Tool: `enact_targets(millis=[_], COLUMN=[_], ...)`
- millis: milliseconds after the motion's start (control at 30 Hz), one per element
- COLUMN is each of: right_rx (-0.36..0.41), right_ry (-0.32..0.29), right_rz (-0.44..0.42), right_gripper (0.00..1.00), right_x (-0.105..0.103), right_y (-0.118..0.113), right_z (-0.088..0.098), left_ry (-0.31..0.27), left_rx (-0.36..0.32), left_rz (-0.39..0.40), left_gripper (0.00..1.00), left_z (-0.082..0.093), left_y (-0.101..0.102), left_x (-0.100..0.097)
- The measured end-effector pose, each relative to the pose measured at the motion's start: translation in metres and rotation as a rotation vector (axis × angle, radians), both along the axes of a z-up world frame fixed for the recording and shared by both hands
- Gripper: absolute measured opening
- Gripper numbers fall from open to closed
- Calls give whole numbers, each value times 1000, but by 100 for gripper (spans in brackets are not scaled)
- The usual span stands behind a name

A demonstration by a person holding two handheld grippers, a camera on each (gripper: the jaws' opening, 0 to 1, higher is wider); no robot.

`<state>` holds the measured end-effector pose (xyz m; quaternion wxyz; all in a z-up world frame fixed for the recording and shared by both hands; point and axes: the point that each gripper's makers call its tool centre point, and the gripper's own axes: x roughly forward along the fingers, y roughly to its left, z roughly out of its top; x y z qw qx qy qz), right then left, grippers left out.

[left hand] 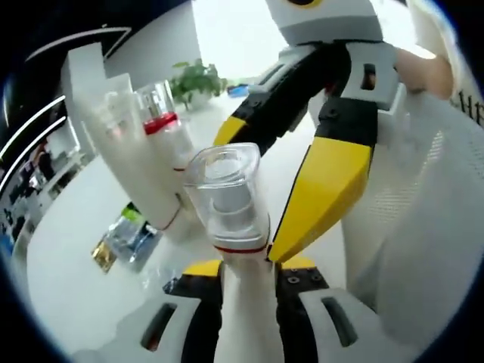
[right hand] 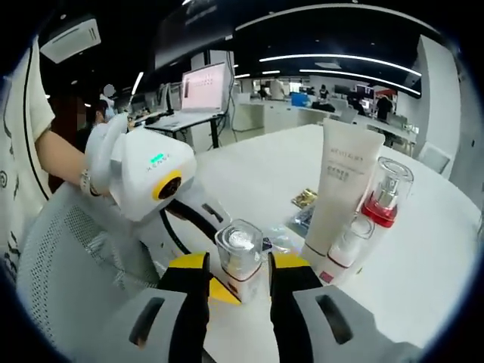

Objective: Arrange the skincare products in the storage area until every visible bottle or jar stands upright without overlapping.

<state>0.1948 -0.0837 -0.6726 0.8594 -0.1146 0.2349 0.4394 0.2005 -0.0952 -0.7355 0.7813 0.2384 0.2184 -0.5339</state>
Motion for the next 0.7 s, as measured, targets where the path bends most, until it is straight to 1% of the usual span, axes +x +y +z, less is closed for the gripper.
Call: enact_targets(millis=[100,400,700], right_rx=[-6,-41,-63], right_ry=[10,14,15], right_rz=[1,2,-2], right_gripper=[30,30,30], right_x=[-2,-2,0], right_y=[-3,-15,-27], right_z=[-1,-3,-3], left_ry=[5,20,83], left_rx=[2,24,62], left_rz=[18,71,124], left_gripper=[25,22,18], left_z=[-1,-3,-14], left_y=[4,16,29], left_x=[5,13,16])
